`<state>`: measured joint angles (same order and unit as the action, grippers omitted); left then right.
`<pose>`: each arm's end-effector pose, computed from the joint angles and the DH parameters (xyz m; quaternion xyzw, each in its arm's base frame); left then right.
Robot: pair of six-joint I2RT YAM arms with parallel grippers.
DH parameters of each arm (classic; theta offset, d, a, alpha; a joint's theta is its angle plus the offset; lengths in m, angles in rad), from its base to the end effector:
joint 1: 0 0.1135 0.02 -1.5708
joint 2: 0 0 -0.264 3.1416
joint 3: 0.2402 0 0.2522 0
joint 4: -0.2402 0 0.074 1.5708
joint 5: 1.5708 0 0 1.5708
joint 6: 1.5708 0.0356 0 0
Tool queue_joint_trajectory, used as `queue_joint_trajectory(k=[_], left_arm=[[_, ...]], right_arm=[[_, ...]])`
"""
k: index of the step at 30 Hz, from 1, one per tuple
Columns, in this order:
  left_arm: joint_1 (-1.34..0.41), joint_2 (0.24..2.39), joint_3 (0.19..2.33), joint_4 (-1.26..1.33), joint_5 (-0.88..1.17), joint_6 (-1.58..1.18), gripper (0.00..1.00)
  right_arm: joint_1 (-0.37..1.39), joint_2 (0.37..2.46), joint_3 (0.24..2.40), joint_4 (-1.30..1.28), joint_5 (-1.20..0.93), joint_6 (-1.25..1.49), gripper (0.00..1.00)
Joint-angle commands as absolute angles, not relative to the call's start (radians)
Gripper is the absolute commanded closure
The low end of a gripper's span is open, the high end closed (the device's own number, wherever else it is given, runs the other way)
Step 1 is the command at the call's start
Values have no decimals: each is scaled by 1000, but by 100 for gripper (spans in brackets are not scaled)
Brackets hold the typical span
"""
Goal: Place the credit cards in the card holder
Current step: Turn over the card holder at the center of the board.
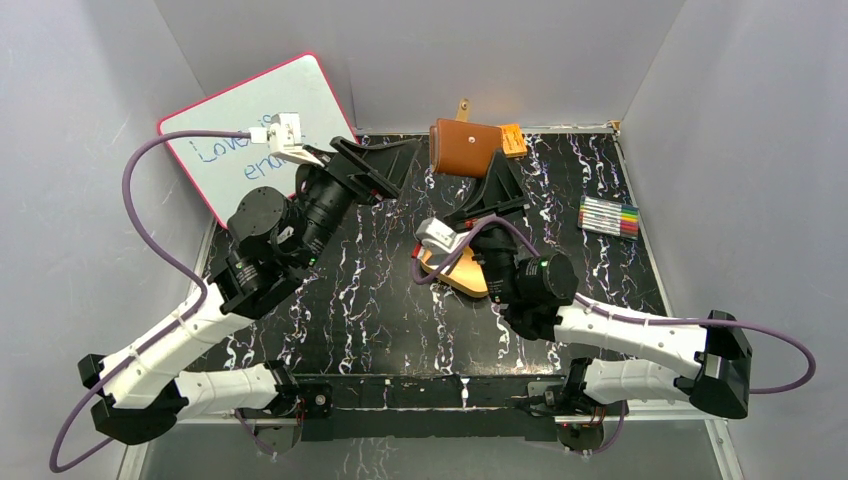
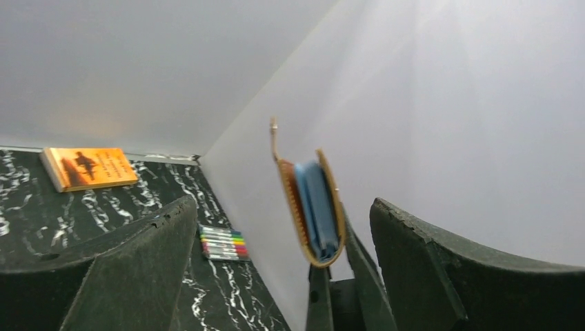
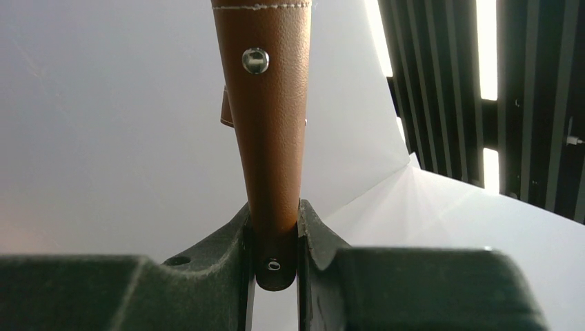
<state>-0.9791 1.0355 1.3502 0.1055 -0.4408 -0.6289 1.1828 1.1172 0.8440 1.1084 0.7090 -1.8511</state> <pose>0.1223 -0.1547 0.5168 -0.0881 0.5548 -0.5071 0.6537 0.1063 0.1987 0.4174 -0.3193 0.3416 -0.4049 0.7858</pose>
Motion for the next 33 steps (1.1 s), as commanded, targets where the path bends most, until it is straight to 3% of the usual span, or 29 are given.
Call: queue_joint_trajectory(k=[1, 14, 21, 33], left_arm=[[-982, 1044, 1331, 249, -317, -638, 7], [-982, 1103, 1323, 252, -175, -681, 8], [-982, 1135, 1311, 312, -161, -742, 15], [-982, 1181, 1339, 289, -184, -803, 40]], right_arm=[[1210, 1105, 859, 1215, 687, -1879, 100], [1218, 1070, 861, 1159, 715, -1843, 100], [1221, 1076, 858, 1183, 711, -1854, 100], [1224, 1074, 851, 1181, 715, -1855, 100]])
